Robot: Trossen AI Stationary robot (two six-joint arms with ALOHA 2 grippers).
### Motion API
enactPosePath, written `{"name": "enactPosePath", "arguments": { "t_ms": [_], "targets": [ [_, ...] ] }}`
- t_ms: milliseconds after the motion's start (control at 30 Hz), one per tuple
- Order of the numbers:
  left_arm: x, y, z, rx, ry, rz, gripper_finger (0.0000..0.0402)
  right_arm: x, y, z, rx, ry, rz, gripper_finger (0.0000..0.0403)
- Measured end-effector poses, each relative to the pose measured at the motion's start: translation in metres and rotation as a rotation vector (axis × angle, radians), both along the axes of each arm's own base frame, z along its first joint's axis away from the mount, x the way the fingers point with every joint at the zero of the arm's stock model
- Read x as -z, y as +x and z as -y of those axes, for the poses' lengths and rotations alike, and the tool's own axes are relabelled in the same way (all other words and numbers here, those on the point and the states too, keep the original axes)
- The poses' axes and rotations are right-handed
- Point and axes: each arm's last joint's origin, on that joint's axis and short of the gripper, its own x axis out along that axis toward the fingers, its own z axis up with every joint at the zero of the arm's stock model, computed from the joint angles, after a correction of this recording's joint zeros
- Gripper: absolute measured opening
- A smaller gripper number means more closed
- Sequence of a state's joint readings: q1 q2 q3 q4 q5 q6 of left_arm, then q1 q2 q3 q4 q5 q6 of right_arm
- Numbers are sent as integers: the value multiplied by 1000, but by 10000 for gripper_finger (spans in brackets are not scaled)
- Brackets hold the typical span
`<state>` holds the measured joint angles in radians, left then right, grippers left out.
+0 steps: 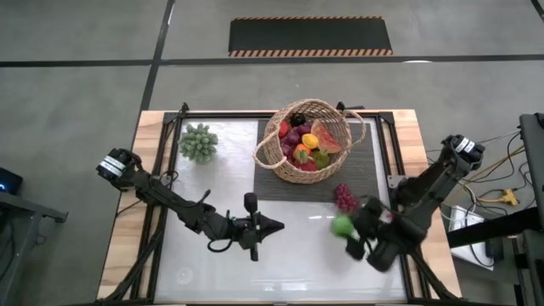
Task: Build produce basket
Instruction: Put the green apple into the brown basket
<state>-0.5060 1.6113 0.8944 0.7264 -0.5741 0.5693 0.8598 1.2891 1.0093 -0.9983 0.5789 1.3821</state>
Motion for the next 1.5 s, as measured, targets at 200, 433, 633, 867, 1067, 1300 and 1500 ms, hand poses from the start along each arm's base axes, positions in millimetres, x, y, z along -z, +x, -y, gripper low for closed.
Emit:
{"name": "enactPosePath", "arguments": {
  "t_ms": [200,433,633,867,1067,1300,1500],
  "targets": [
    [-5,0,3,87,-37,48,10,3,22,-32,-222,-396,513,311],
    [-18,-3,5,200,-81,154,90,27,50,-42,-274,-705,658,311],
    [-20,-3,4,203,-88,176,182,42,63,-28,-459,-644,1001,311],
    [-19,-2,3,313,-143,173,232,56,73,-7,-634,-652,1164,311],
    [-17,1,-2,302,-230,151,269,54,78,-1,-638,-663,1170,311],
    [-16,4,-5,369,-210,154,301,55,79,0,-627,-664,1163,311],
    [-6,14,-10,380,-218,166,272,55,80,2,-611,-651,1155,311]
  ]
}}
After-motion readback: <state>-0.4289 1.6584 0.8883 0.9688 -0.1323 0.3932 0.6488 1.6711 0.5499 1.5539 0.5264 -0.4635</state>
